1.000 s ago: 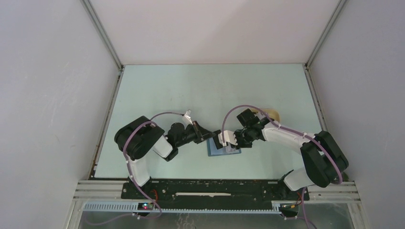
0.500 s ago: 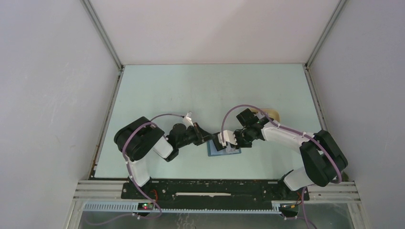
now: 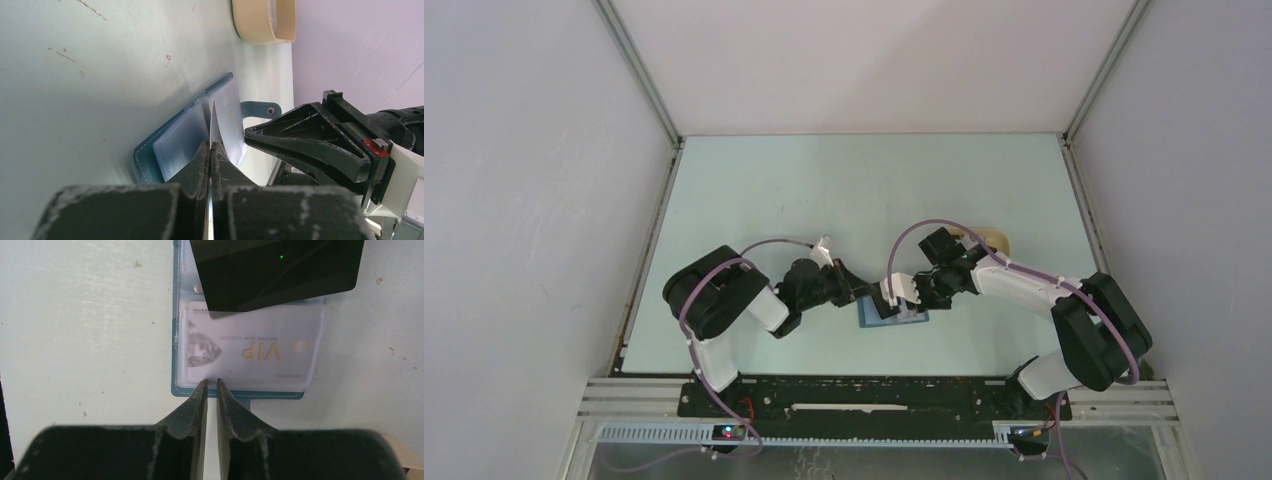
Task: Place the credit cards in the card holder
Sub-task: Insert the credit card into the card holder.
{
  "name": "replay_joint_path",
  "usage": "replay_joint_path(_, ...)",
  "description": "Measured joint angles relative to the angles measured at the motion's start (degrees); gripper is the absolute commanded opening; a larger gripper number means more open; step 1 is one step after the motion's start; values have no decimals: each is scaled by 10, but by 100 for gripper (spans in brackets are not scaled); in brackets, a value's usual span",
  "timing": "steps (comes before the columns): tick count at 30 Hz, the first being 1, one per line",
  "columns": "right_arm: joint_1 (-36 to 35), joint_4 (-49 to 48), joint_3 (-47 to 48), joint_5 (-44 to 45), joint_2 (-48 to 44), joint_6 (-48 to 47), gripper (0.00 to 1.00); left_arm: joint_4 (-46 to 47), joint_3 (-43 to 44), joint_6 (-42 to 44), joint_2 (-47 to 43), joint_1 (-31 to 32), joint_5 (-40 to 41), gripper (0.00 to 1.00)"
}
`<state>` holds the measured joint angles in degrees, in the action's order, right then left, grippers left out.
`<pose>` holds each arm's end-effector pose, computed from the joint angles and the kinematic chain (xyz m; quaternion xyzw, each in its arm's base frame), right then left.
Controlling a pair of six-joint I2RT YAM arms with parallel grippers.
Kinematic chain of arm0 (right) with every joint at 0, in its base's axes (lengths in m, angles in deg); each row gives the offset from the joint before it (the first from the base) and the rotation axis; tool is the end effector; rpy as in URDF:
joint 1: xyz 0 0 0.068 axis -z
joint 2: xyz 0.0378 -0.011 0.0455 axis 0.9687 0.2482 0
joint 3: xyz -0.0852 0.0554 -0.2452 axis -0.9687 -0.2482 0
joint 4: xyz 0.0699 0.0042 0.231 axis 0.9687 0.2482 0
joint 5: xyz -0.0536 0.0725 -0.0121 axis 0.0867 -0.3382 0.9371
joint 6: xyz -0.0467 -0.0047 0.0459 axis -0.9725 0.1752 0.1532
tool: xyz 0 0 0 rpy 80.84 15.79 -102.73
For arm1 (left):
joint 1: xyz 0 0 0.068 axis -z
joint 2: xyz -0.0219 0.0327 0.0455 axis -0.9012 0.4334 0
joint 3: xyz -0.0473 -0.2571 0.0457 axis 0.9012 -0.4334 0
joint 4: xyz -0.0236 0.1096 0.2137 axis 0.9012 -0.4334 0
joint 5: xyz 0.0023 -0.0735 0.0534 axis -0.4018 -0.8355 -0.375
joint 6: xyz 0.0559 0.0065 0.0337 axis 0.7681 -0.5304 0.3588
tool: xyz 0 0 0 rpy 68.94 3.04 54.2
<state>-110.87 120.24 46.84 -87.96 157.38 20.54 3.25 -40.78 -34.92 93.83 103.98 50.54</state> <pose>0.1884 0.1587 0.1603 -0.7722 0.5798 0.1536 0.2096 0.2128 -0.1958 0.1081 -0.0731 0.8083 -0.5180 0.2702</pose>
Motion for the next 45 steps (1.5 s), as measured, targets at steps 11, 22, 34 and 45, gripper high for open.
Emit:
replay_joint_path(11, 0, 1, 1, 0, 0, 2, 19, -29, 10, 3, 0, 10, 10, 0)
replay_joint_path(22, -1, 1, 1, 2, 0, 2, 19, -51, 19, 2, 0, 17, 13, 0)
replay_joint_path(34, -6, 3, 3, 9, 0, 2, 20, -72, 33, 2, 1, 21, 5, 0)
replay_joint_path(45, -13, 5, 4, 19, 0, 2, 20, -98, 49, -2, 3, 22, -8, 0)
